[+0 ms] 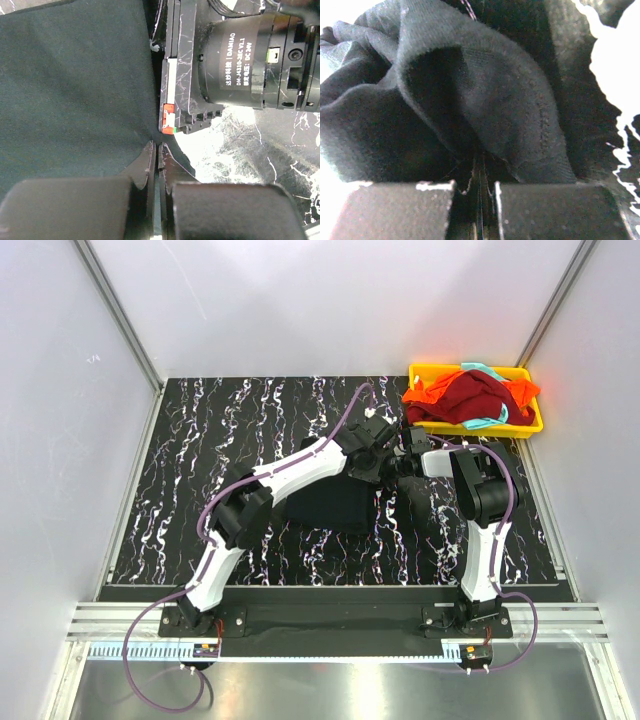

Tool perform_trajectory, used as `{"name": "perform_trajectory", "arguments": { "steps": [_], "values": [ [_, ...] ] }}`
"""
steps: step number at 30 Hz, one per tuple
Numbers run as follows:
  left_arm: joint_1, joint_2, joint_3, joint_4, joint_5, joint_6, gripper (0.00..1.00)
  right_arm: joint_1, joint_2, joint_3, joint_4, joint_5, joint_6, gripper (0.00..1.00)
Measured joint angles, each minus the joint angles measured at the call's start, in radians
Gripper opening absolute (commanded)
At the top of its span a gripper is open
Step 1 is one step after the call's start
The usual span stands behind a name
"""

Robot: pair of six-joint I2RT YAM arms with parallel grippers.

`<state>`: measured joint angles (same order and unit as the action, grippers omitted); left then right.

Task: Fold and stack the t-shirts
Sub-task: Fold the tshirt

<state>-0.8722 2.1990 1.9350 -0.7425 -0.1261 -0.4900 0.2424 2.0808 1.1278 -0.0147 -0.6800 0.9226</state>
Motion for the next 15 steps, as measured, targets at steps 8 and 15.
{"name": "perform_trajectory", "arguments": {
  "steps": [8,15],
  "values": [
    [0.001,0.000,0.000,0.003,0.017,0.002,0.00,-0.002,-0.002,0.000,-0.003,0.002,-0.001,0.00],
    [0.021,0.000,-0.031,0.039,0.058,0.004,0.18,-0.013,-0.024,0.001,-0.048,0.031,-0.028,0.02]
  ]
}}
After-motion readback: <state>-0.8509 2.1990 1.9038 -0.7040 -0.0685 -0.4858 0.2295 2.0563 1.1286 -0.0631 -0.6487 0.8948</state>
